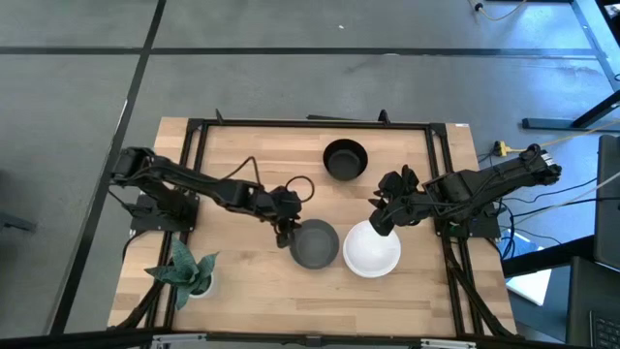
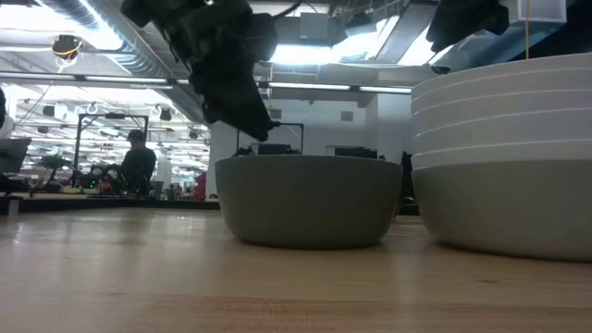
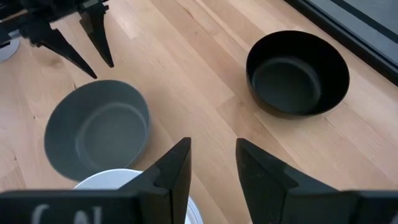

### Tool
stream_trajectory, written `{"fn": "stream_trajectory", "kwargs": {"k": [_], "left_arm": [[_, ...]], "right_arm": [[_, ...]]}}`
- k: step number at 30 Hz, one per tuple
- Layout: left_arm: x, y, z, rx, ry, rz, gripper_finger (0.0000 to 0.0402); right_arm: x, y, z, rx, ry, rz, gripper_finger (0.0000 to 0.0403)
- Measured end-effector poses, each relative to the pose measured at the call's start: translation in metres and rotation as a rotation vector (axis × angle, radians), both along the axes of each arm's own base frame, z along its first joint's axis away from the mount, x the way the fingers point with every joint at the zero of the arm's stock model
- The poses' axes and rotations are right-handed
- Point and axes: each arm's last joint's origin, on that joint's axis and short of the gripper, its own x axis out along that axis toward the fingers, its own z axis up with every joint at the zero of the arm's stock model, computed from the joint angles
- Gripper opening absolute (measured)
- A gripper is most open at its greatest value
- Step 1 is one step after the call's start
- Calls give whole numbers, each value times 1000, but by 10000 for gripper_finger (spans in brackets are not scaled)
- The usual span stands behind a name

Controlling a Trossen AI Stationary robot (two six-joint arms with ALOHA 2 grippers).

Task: Nest bowls inside each other
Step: Stack the gray bowl on the white bowl

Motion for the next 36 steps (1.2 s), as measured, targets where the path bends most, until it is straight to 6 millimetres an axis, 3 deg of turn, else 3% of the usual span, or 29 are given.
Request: {"fn": "stream_trajectory", "kwargs": {"k": [19,36], "left_arm": [[1,0,-10,-11,112,52,121],[9,-4,-35,-40,185,45,121]], "right_arm": [[-2,-1,-1,-20,28,18,127],[-3,-1,-2,-27,46,20,127]]}}
